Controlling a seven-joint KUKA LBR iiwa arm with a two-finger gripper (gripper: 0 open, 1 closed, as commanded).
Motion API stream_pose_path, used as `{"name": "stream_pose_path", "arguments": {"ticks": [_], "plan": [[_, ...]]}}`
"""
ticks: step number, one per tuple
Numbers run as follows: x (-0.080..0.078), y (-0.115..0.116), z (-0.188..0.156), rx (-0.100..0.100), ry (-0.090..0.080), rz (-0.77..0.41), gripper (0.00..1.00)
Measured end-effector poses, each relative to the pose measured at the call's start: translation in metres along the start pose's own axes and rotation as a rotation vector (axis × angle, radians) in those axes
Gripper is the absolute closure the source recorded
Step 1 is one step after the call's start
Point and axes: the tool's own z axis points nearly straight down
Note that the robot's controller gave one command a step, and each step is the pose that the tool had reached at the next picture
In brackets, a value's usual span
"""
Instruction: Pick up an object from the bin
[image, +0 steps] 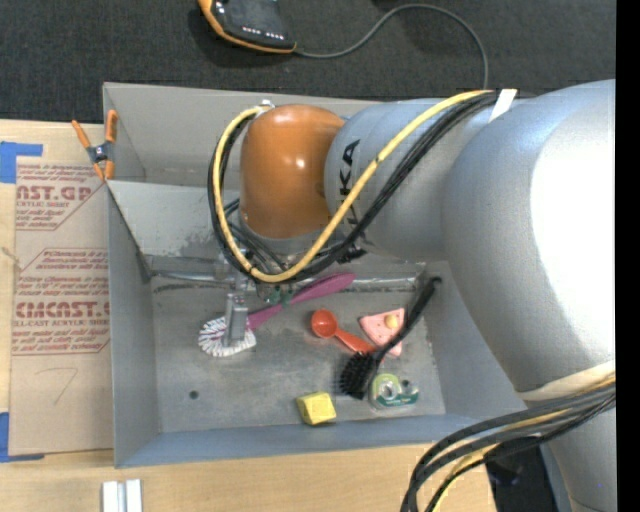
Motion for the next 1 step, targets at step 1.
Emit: {"name": "stream_pose_path", "arguments": {"ticks": [1], "plan": [[-0.0023, -0.0009, -0.0045, -0.001, -0.008, 0.002, 0.0]]}}
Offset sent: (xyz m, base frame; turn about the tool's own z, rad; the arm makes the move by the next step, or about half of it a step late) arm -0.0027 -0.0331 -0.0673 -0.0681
